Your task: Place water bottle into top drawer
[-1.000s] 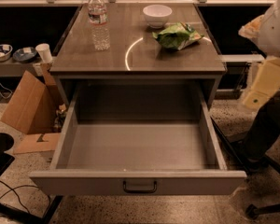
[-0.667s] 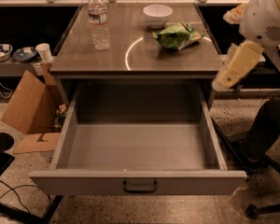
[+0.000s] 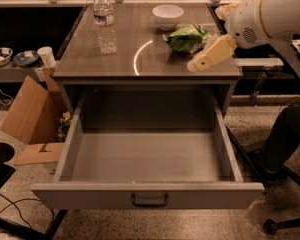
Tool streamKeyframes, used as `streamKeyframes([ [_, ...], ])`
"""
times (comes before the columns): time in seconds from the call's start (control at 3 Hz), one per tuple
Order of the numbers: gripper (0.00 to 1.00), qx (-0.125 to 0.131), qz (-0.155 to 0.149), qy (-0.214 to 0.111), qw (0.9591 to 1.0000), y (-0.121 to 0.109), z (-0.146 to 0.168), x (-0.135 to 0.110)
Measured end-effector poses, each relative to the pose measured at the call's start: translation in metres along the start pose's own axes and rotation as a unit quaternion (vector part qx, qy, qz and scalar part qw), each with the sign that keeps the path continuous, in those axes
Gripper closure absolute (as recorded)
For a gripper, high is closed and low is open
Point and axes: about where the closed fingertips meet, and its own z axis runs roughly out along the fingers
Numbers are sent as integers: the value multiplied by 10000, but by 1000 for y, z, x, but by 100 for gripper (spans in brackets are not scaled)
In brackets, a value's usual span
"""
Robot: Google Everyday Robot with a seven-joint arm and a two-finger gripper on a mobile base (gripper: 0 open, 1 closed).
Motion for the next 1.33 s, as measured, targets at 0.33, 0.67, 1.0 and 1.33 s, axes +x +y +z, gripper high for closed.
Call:
streamKeyframes([
  [0.33,0,85,352,-679,9970,-15,36,-9],
  [0.67,0,111,374,-722,9966,-16,40,-11],
  [1.0,0,102,363,-709,9968,-16,39,-11],
  [1.33,0,44,349,-1300,9909,-33,83,-37],
])
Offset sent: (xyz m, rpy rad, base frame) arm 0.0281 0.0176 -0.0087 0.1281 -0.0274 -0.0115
